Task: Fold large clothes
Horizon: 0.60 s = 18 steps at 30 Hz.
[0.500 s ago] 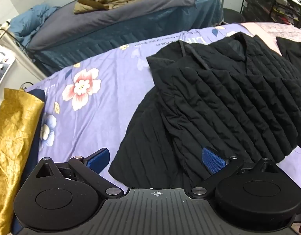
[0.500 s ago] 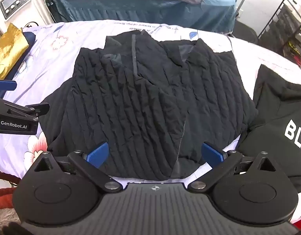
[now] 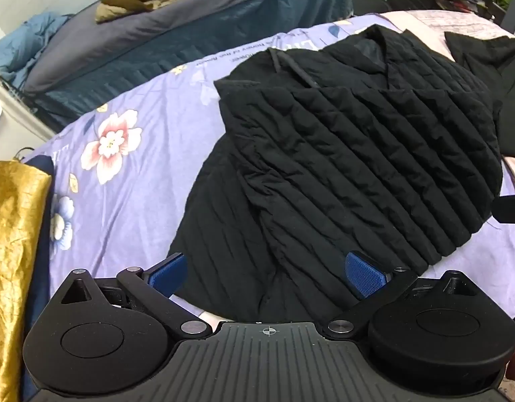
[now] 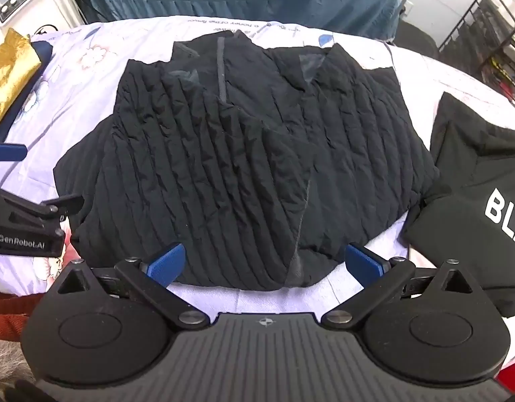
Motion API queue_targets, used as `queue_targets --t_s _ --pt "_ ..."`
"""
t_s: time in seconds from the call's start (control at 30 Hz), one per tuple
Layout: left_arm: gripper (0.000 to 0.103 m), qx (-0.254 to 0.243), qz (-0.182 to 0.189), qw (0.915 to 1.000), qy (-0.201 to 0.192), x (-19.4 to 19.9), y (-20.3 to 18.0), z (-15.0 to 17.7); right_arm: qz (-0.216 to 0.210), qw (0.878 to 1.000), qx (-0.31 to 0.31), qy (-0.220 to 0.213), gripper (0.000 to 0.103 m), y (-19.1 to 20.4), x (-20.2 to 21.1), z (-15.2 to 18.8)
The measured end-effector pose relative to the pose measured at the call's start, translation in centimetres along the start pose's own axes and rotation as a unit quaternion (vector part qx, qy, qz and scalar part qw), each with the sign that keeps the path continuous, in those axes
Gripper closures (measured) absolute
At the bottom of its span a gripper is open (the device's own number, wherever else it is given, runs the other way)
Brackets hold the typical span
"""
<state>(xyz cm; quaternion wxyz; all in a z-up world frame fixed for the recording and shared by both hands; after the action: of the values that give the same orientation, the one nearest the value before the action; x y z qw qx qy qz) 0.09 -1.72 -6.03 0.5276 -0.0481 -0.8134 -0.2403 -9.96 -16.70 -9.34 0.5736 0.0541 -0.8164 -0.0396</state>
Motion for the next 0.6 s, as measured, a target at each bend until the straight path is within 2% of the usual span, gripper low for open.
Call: queue_targets --t_s 0.6 --pt "0.0 0.004 0.004 0.9999 0.015 -0.52 0.19 0.39 -0.007 1.0 -0.006 -0.004 0.001 -0.17 -0.01 0.16"
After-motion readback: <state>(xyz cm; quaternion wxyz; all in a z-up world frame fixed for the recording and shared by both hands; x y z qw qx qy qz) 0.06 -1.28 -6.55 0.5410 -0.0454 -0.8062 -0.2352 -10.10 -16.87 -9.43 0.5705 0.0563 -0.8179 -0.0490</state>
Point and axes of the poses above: each gripper's, at about its wrist camera, not at the fingertips, and x roughly against the way its jaws point, y to its left, z to its underside, the point moved 5 cm from there along -x, roughly the way its jaws point, and after that the axes turned 13 degrees about -z, right-handed, at the moved point
